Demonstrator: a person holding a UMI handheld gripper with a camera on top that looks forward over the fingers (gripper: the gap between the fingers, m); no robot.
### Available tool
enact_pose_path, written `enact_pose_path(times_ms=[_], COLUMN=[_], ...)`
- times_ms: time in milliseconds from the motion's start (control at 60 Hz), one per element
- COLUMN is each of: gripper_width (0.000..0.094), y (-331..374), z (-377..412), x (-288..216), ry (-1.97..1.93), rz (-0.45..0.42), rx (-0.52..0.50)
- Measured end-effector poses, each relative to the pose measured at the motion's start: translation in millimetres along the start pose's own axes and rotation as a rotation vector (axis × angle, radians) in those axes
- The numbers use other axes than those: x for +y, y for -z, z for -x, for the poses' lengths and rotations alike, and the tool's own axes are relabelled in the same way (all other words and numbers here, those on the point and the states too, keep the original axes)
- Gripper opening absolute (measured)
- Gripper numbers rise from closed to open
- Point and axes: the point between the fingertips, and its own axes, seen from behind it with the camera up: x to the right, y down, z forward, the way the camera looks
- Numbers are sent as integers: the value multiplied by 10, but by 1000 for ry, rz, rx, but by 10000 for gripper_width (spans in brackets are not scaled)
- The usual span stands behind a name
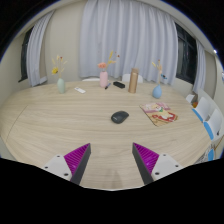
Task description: Arrange mouse
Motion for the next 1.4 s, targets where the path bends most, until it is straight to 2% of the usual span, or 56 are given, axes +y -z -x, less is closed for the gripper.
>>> enact_pose_path(times_ms=[383, 900, 1250, 1400], gripper_width=[865, 864, 865, 809], y=[-979, -2489, -2976, -3034], z=[-267, -282, -161, -27], x=[-56, -430, -748, -799], ry=[-12, -11, 16, 48], rz=[-6, 48, 56, 52], rx=[-58, -105, -129, -162])
